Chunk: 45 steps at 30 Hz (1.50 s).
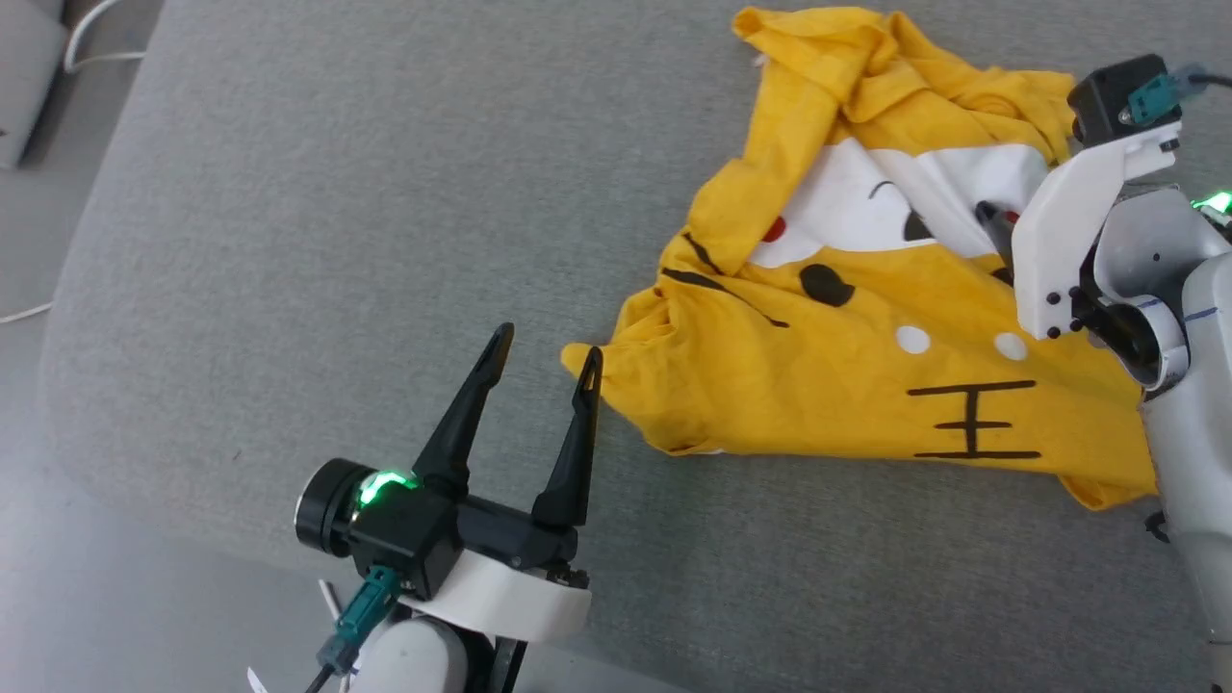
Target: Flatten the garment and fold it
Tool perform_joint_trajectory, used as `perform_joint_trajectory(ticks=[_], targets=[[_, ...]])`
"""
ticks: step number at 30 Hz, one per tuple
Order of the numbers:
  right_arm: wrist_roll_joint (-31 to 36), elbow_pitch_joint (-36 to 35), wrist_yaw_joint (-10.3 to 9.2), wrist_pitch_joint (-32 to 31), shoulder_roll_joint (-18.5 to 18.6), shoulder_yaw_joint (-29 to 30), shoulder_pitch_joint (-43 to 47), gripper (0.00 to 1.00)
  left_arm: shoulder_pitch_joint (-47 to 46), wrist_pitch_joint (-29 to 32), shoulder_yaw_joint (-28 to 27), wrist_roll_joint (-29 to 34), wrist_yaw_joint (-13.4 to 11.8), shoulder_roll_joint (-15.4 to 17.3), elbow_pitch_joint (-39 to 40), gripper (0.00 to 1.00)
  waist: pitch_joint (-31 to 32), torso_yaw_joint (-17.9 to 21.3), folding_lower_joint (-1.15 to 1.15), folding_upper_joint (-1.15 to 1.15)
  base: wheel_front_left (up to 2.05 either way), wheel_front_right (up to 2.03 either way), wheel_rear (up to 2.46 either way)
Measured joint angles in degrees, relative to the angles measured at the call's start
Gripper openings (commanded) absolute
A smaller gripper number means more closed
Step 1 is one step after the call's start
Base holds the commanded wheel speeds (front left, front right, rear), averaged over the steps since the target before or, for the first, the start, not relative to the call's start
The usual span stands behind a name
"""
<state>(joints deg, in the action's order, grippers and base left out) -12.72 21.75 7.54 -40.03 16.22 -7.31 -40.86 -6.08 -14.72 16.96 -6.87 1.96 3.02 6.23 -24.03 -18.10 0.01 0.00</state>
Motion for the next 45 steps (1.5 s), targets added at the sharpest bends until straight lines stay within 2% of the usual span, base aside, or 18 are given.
perform_joint_trajectory(ticks=[2, 9, 15, 21, 26, 27, 28, 29, 30, 31, 34, 38, 45], targets=[[0.2, 1.1, 0.0, 1.9, 0.1, 0.0, -0.1, 0.0, 0.0, 0.0, 0.1, -0.2, -0.1, 0.0, -0.1, 1.0, -0.3, -0.9, -0.01, 0.0, 0.0, 0.0, 0.0], [0.6, 3.3, 0.0, 6.0, 0.6, -1.0, -2.9, 0.0, 0.0, 0.0, 0.1, -0.3, -0.3, 0.0, -0.9, 1.0, 0.8, -1.7, -0.01, 0.0, 0.0, 0.0, 0.0], [2.9, 3.3, 0.01, 7.4, 4.7, 0.8, -8.4, 0.0, 0.0, 0.0, 1.2, -1.0, -0.6, 0.0, -0.4, 1.0, 0.6, -2.4, -0.02, 0.0, 0.0, 0.0, 0.0], [8.6, 5.5, 0.01, 9.9, 9.2, 8.5, -10.8, 0.0, 0.0, 0.0, 2.0, -1.3, -0.8, 0.0, -0.3, 1.0, -1.3, -4.2, -0.01, 0.0, 0.0, 0.0, 0.0], [18.1, 6.6, 0.02, 15.5, 10.5, 16.4, -11.4, 0.0, -0.1, 0.0, 2.5, -1.9, -1.0, 0.0, -0.3, 1.0, -2.9, -5.9, 0.0, 0.0, 0.0, 0.0, 0.0], [19.7, 6.8, 0.02, 16.6, 10.1, 18.0, -11.4, 0.13, -0.1, 0.0, 2.6, -2.1, -1.0, 0.0, -0.3, 1.0, -3.3, -6.2, -0.01, 0.0, 0.0, 0.0, 0.0], [21.0, 7.2, 0.01, 17.3, 9.5, 19.3, -11.4, 0.4, -0.2, 0.0, 2.7, -2.2, -1.0, 0.0, -0.3, 1.0, -3.5, -6.5, -0.01, 0.0, 0.0, 0.0, 0.0], [22.1, 7.8, 0.01, 17.6, 8.8, 20.3, -11.4, 0.4, -0.2, 0.0, 2.8, -2.2, -1.1, 0.0, -0.3, 1.0, -3.8, -6.7, -0.01, 0.0, 0.0, 0.0, 0.0], [23.0, 8.4, 0.01, 17.6, 7.8, 21.1, -11.4, 0.95, -0.3, 0.0, 2.8, -2.2, -1.1, 0.0, -0.3, 1.0, -4.1, -6.9, 0.0, 0.0, 0.0, 0.0, 0.0], [23.8, 8.9, 0.01, 18.0, 6.8, 21.8, -11.4, 1.0, -0.3, 0.0, 2.9, -2.2, -1.1, 0.0, -0.3, 1.0, -4.4, -6.9, 0.0, 0.0, 0.0, 0.0, 0.0], [24.8, 10.0, 0.02, 18.6, 4.0, 21.9, -11.7, 1.0, -1.1, 0.0, 2.8, -2.3, -1.3, 0.0, -0.4, 1.0, -4.9, -6.5, 0.0, 0.0, 0.0, 0.0, 0.0], [24.5, 10.8, 0.01, 19.0, 2.5, 21.0, -12.5, 1.0, -1.8, 0.0, 2.5, -2.2, -1.3, 0.0, -0.4, 1.0, -4.9, -5.4, 0.0, 0.0, 0.0, 0.0, 0.0], [17.6, 8.2, 0.01, 20.4, 0.8, 18.0, -13.0, 1.0, -2.2, 0.0, 0.9, -1.6, -1.3, 0.0, -0.6, 1.0, -2.9, -2.1, 0.0, 0.0, 0.0, 0.0, 0.0]])
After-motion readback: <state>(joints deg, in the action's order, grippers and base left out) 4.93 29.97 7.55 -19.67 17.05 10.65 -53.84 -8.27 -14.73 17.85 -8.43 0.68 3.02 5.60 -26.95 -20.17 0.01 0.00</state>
